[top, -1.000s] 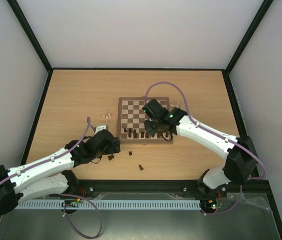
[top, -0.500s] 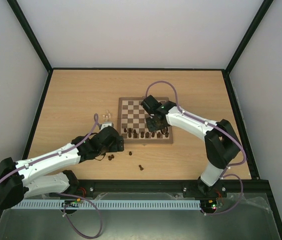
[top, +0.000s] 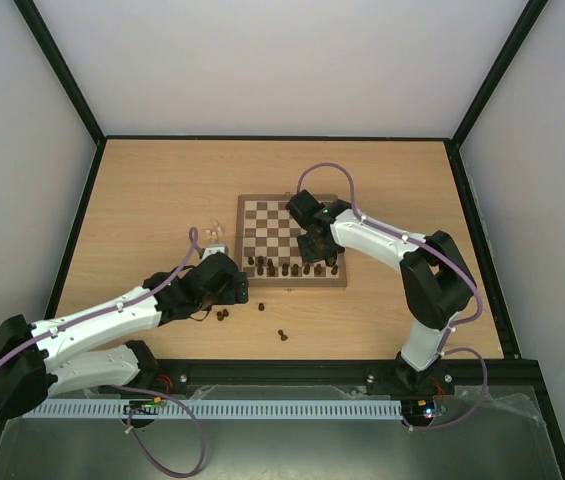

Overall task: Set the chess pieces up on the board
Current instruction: Place the chess piece on the chessboard, then pick up the chess piece at the center of the board, then place the chess piece on the chessboard.

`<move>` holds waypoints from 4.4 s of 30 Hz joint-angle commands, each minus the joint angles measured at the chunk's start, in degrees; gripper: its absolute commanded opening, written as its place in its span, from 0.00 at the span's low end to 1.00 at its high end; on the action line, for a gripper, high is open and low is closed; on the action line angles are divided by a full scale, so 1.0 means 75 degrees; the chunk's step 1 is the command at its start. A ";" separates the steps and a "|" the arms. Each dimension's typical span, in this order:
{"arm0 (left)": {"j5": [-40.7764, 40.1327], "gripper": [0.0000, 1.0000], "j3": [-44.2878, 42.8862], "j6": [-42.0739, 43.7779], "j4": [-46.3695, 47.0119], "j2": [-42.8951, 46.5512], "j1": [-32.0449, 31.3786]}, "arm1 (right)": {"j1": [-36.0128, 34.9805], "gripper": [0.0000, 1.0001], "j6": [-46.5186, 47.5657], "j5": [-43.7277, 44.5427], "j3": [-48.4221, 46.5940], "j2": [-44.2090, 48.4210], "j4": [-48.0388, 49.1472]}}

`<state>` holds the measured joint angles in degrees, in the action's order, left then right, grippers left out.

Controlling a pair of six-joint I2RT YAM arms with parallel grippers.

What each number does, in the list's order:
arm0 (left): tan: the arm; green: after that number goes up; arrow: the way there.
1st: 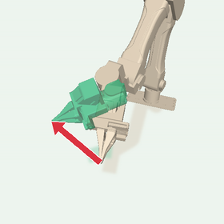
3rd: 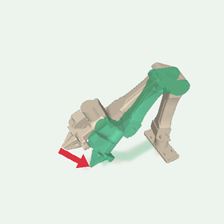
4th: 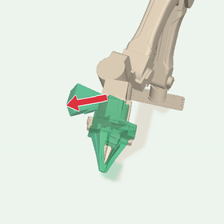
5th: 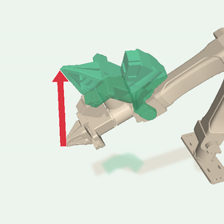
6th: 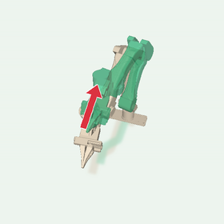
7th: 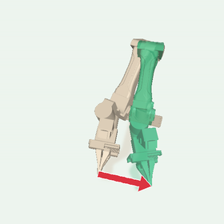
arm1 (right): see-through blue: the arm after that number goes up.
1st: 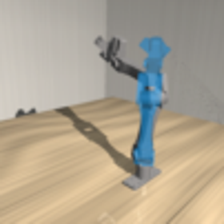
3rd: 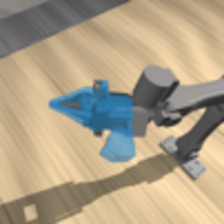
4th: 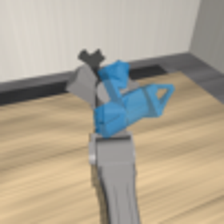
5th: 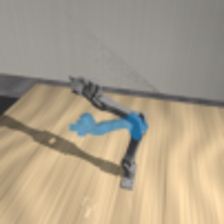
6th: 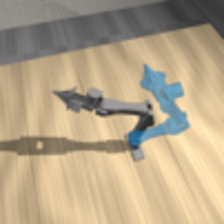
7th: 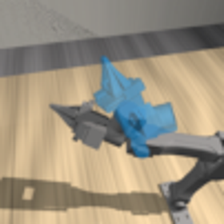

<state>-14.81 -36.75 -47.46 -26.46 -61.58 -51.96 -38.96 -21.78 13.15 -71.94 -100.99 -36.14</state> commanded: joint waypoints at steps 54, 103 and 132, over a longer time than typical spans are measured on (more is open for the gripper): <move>-0.0568 0.99 0.0661 -0.1112 -0.0896 0.3124 0.0264 | -0.3296 0.35 -0.0766 -0.0987 0.0091 0.0002 0.0483; -0.0364 0.99 0.0616 -0.0675 -0.0622 0.2454 0.0254 | -0.1453 0.07 -0.0304 0.0460 -0.1377 0.0819 -0.1425; -0.0252 0.99 0.0657 -0.0587 -0.0520 0.2259 0.0256 | -0.0495 0.14 -0.0043 0.0081 -0.0438 -0.0671 -0.0496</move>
<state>-16.51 -32.05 -52.66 -30.74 -43.90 -49.95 -43.27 -22.63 13.72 -76.20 -105.03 -39.16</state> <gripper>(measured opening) 0.993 0.122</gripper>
